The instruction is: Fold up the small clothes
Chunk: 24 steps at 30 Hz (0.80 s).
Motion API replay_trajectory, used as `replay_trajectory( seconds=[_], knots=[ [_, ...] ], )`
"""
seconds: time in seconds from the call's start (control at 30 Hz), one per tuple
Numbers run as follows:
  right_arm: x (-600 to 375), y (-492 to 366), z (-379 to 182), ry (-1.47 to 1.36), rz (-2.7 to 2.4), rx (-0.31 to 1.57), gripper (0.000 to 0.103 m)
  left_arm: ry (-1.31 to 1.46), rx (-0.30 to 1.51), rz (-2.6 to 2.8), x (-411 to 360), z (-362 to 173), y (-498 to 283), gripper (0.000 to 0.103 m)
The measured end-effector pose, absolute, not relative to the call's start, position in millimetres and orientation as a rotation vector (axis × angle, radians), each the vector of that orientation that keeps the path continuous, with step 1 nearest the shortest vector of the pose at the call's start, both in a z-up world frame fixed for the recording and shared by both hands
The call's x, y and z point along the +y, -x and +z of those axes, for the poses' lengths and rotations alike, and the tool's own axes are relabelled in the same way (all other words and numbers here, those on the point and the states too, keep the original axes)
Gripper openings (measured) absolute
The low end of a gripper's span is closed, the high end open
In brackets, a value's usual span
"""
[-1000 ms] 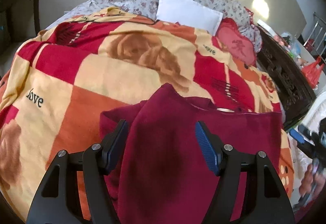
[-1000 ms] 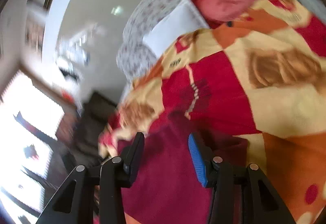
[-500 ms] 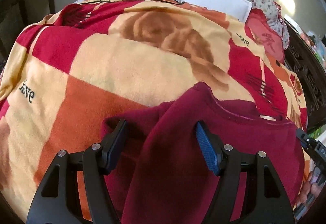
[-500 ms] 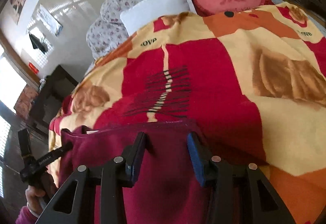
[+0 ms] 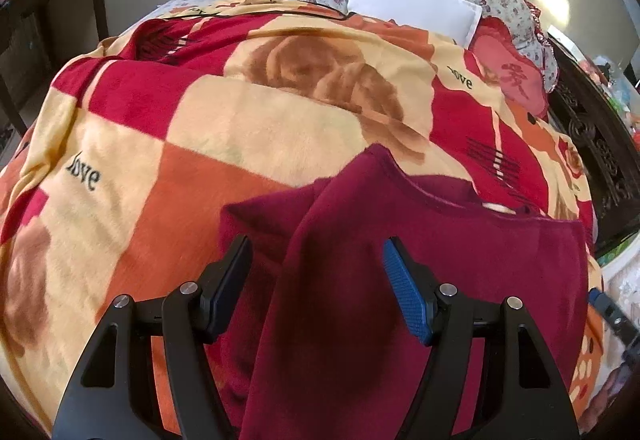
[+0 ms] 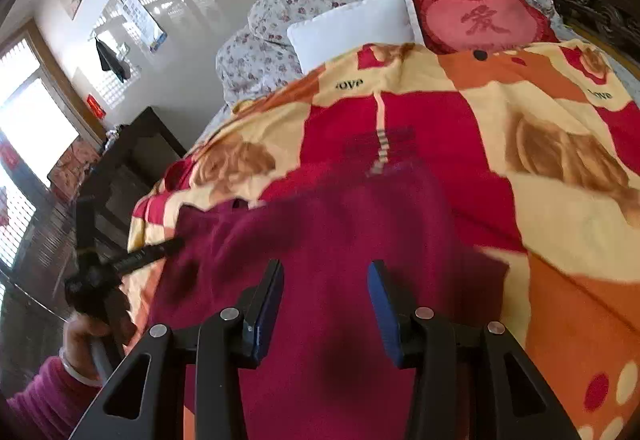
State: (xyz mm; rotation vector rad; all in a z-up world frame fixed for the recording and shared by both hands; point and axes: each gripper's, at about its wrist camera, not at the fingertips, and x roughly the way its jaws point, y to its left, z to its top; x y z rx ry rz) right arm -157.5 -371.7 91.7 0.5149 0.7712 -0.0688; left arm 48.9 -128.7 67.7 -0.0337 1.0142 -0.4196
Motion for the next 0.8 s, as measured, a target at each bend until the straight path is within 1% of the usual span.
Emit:
replay_trajectory(
  seconds=[0.23,0.33,0.53,0.67,0.8],
  knots=[
    [-392.2,169.8,49.8,-0.657,-0.114,0.814,0.042,0.004,1.012,-0.415,-117.2,69.0,-27.9,0.068],
    [-391.0,171.4,59.3,-0.667,-0.124,0.818,0.042,0.007,1.031,-0.42,-108.9,67.2,-15.6,0.068],
    [-368.8,195.5,81.2,-0.592,-0.09,0.814,0.042,0.026,1.044,-0.434,-89.6,63.3,10.8,0.068],
    [-354.2,215.9,74.4,-0.56,-0.083,0.843,0.043,0.046,1.068,-0.424,-74.7,54.5,26.5,0.068],
    [-353.8,225.6,55.0,-0.564,-0.102,0.885,0.043,0.045,1.078,-0.402,-64.4,46.2,35.6,0.068]
  ],
)
